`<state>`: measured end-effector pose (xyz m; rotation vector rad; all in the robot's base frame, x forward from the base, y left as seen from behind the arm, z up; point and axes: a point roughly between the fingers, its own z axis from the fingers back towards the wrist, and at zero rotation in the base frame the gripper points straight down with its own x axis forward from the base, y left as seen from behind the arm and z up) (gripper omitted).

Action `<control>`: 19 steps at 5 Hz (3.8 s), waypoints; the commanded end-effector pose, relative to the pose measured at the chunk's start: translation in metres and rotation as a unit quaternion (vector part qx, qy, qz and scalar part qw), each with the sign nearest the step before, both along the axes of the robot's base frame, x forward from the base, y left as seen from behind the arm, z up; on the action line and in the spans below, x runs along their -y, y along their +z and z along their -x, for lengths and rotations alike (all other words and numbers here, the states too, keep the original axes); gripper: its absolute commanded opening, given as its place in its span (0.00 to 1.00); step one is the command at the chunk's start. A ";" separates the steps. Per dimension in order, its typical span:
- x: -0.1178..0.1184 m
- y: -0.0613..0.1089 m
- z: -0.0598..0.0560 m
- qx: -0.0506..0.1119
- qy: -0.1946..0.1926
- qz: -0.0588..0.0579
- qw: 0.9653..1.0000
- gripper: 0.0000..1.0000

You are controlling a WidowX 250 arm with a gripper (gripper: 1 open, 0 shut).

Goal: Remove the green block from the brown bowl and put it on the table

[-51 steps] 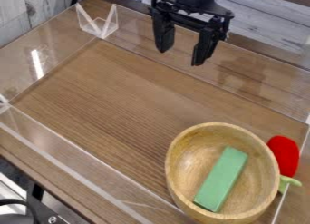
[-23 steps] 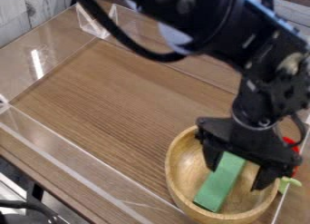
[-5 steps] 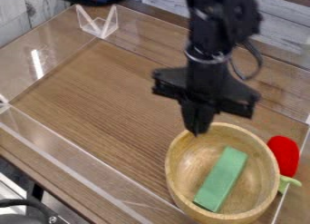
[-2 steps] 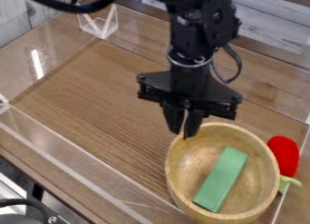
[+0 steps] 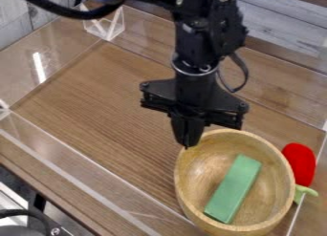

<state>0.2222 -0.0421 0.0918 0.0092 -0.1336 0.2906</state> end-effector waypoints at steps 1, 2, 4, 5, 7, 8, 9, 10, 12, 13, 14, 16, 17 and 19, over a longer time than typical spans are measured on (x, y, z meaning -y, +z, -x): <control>-0.002 0.003 -0.002 0.010 0.003 -0.003 1.000 0.00; -0.004 0.001 0.000 0.005 0.004 -0.007 1.000 0.00; -0.004 -0.005 0.003 -0.005 0.006 -0.014 1.000 0.00; -0.003 -0.007 0.004 -0.010 0.006 -0.016 1.000 0.00; -0.002 -0.011 0.005 -0.017 0.009 -0.020 1.000 0.00; -0.003 -0.013 0.005 -0.020 0.011 -0.021 1.000 0.00; -0.003 -0.013 0.005 -0.024 0.012 -0.022 0.999 0.00; 0.007 -0.012 0.003 -0.027 0.005 -0.020 0.999 1.00; 0.032 -0.004 -0.003 -0.024 -0.007 -0.008 1.000 1.00; 0.052 -0.003 -0.007 -0.021 -0.019 0.003 1.000 1.00; 0.074 -0.005 -0.014 -0.020 -0.035 0.015 0.999 1.00; 0.076 -0.018 -0.029 -0.021 -0.040 0.029 0.999 1.00; 0.073 -0.023 -0.034 -0.021 -0.040 0.031 0.998 1.00; 0.067 -0.027 -0.040 -0.024 -0.037 0.032 0.999 1.00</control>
